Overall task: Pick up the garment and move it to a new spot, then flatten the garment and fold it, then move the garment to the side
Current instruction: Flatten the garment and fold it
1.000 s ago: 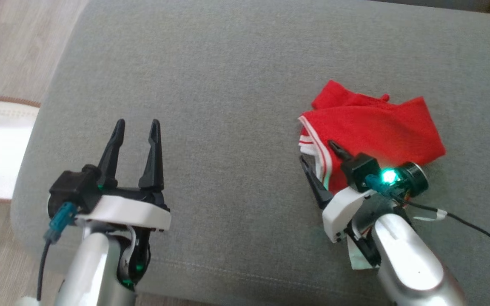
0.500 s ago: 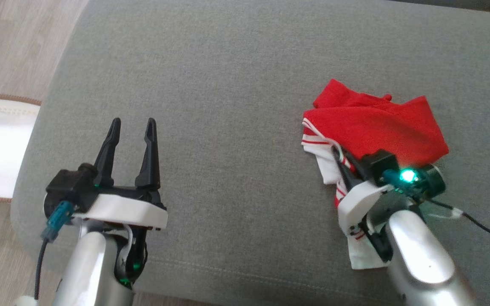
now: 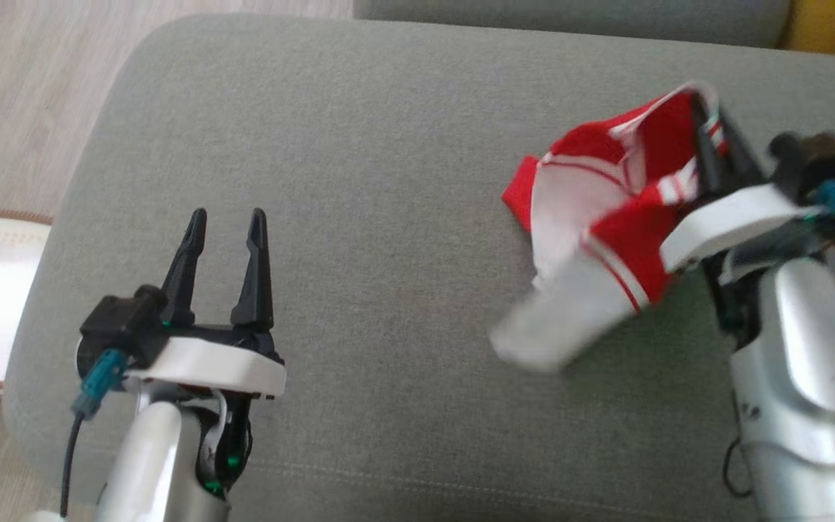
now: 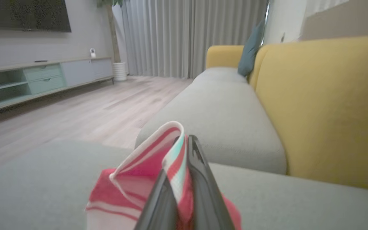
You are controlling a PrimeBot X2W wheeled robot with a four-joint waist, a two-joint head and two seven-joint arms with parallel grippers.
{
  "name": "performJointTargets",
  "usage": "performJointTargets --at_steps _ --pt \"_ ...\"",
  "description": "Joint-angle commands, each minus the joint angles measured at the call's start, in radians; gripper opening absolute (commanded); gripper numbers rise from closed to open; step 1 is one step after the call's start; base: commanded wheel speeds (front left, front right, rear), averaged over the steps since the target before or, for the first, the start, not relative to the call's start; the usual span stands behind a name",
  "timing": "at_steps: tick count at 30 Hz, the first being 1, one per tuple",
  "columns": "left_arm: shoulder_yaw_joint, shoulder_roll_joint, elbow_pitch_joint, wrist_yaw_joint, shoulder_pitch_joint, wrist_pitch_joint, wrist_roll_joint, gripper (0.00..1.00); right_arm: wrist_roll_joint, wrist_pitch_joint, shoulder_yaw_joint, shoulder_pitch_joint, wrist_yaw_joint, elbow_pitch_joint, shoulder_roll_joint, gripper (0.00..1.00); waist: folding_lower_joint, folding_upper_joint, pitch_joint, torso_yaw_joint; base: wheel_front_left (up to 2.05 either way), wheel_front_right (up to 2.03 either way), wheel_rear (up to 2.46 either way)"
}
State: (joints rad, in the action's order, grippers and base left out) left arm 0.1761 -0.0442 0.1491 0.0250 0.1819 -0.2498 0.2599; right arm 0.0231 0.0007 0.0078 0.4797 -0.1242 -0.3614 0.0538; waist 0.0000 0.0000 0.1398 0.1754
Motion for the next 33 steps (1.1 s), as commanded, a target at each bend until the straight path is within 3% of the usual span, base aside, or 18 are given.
performJointTargets --at_steps 1,10,27,33 --pt "-0.038 -0.006 -0.038 -0.007 0.011 -0.012 0.005 1.0 -0.015 0.01 -0.006 0.069 -0.007 0.072 -0.004 0.0 0.0 0.0 -0.014 -0.013 0.0 0.0 0.0" --pt "-0.041 -0.006 -0.042 -0.012 -0.006 -0.012 0.003 1.0 -0.066 0.056 -0.055 0.147 -0.007 0.211 0.008 0.0 0.0 0.0 -0.049 -0.045 0.0 0.0 0.0" --pt "-0.047 -0.006 -0.064 -0.01 -0.013 -0.012 -0.001 1.0 -0.136 0.17 -0.077 0.224 -0.007 0.477 0.271 0.0 0.0 0.0 -0.057 -0.064 0.0 0.0 0.0" --pt "-0.026 -0.006 -0.064 -0.011 -0.001 -0.012 0.016 1.0 -0.138 0.22 0.022 0.234 -0.007 0.473 0.288 0.0 0.0 0.0 -0.031 -0.02 0.0 0.0 0.0"
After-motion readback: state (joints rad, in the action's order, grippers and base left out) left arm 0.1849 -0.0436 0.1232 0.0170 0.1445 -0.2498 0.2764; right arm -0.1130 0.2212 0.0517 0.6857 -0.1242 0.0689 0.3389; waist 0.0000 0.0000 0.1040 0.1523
